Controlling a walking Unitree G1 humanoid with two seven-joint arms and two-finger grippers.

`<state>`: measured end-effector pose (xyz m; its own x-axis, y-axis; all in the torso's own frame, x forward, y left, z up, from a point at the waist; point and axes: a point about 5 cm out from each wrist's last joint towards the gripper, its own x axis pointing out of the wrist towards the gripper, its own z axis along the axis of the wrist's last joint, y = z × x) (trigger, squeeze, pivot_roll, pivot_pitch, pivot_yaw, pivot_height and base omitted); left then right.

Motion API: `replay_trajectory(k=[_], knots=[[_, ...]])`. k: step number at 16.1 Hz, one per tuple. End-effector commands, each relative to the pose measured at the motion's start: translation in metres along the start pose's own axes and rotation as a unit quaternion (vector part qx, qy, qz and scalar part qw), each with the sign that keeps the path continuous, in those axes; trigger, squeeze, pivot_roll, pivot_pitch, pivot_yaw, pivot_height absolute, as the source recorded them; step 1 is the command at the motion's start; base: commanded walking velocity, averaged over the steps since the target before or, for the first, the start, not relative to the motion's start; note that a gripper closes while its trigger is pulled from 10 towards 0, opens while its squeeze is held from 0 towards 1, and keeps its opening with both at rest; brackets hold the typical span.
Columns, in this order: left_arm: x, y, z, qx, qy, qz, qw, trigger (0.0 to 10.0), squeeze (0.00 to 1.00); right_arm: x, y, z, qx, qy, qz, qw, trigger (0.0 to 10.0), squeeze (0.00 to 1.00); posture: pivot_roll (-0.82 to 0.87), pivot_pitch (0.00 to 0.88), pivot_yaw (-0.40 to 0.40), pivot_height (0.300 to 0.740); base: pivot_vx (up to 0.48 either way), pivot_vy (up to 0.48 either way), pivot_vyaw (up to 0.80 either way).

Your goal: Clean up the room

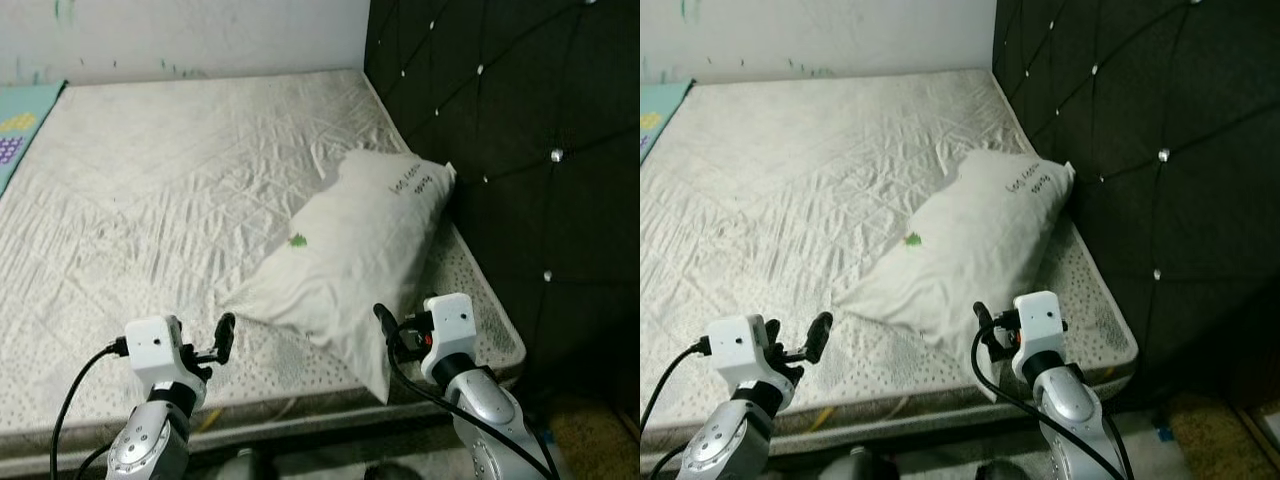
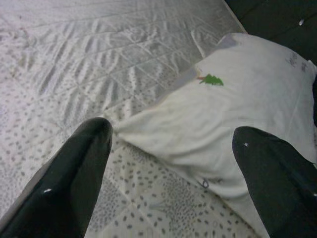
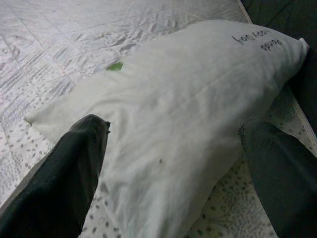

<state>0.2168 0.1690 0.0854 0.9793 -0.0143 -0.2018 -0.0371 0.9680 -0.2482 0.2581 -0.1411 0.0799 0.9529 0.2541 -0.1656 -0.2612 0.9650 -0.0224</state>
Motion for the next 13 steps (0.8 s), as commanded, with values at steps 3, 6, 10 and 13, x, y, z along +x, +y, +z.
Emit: replay_trajectory(k=[3, 6, 10, 13], knots=[[-0.0004, 0.0025, 0.0006, 0.003, 0.002, 0.008, 1.0, 10.0, 0.0, 0.0011, 0.0001, 0.0002, 0.001, 0.001, 0.004, 1.0, 10.0, 0.0, -0.06, 0.13, 0.011, 0.62, 0.0, 0.0, 0.0], [0.0009, 0.0031, 0.0017, 0.007, -0.001, 0.008, 1.0, 10.0, 0.0, 0.0022, 0.0004, 0.0009, 0.001, -0.001, 0.004, 1.0, 10.0, 0.0, -0.06, 0.128, 0.012, 0.616, 0.0, 0.0, 0.0], [-0.0004, 0.0034, 0.0029, 0.005, -0.006, 0.008, 1.0, 10.0, 0.0, 0.0047, -0.0015, 0.0009, -0.007, -0.001, 0.006, 1.0, 10.0, 0.0, -0.06, 0.127, 0.012, 0.616, 0.0, 0.0, 0.0], [-0.0008, 0.003, 0.0038, 0.005, -0.01, 0.006, 1.0, 10.0, 0.0, 0.0054, -0.002, 0.0008, -0.012, -0.002, 0.01, 1.0, 10.0, 0.0, -0.05, 0.119, 0.01, 0.616, 0.0, 0.0, 0.0]])
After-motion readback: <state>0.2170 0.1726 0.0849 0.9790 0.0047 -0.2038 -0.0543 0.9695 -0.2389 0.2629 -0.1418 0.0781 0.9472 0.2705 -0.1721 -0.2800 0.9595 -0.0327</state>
